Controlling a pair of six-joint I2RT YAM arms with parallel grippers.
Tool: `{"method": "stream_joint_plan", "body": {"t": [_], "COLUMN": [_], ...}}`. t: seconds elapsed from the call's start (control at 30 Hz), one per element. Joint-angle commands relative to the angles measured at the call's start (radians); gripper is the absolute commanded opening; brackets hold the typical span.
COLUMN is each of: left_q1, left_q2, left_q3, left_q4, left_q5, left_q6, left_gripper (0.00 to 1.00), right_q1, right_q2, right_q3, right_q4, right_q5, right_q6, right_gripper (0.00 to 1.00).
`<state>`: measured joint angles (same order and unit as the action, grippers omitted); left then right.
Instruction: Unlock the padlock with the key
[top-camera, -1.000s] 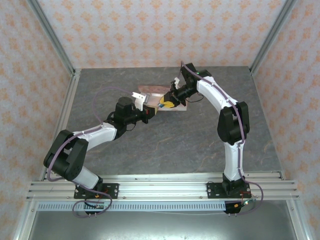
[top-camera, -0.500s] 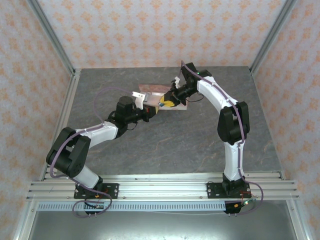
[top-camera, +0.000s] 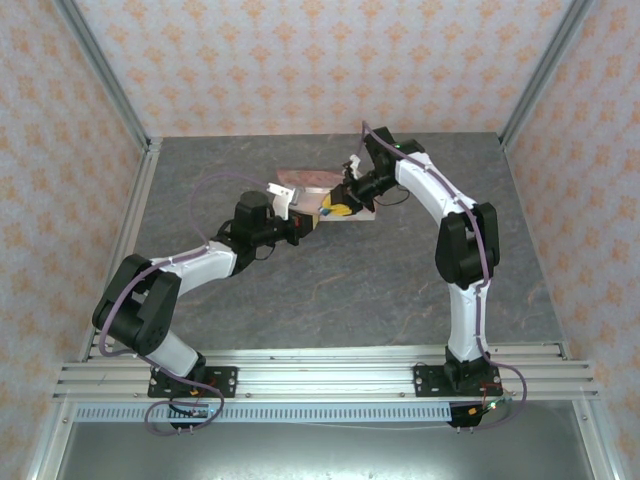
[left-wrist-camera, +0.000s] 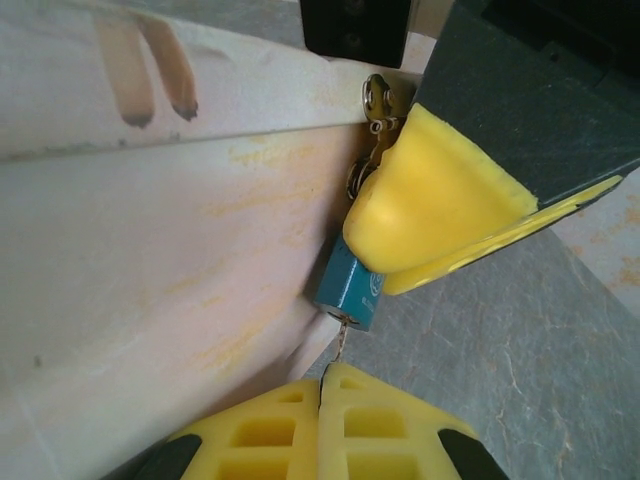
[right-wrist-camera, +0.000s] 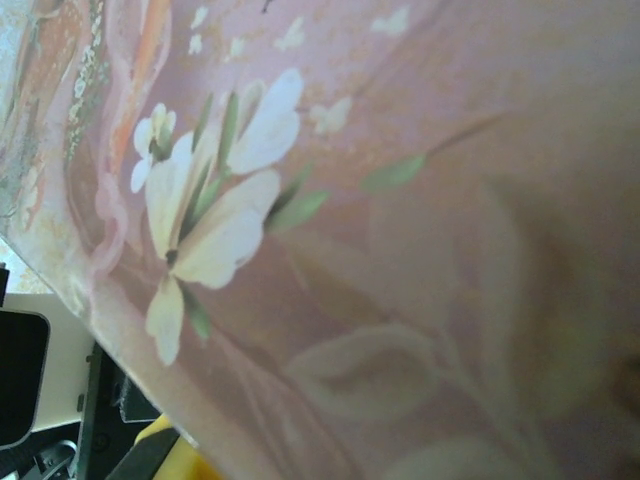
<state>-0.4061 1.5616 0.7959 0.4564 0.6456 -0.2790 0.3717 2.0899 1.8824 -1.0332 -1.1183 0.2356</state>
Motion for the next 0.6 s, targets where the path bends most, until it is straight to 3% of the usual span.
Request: {"method": "stream_joint_plan", "body": {"t": [0.0, 0.27, 0.57], "left_q1": [0.003, -0.012, -0.023], "left_q2": [0.017, 0.008, 0.043], "left_q3": [0.102, 0.130, 0.086], "left_q4": [0.108, 0.062, 0.186], "left_q5": [-0.002, 0.010, -0.031], "left_q6": [0.041, 0.067, -0.031], "left_gripper": [0.00, 0.00, 0.00], "right_q1": [0.049, 0.056, 0.058], "right_q2": [0.021, 0.042, 0.007], "right_q3": [-0.002, 0.014, -0.035], "right_q4": [-0.196, -0.217, -0.039], "right_q5": [-0.194, -0.183, -0.239], "right_q6": [-0.107, -0.130, 0.043], "right_gripper": [0.00, 0.00, 0.00]}}
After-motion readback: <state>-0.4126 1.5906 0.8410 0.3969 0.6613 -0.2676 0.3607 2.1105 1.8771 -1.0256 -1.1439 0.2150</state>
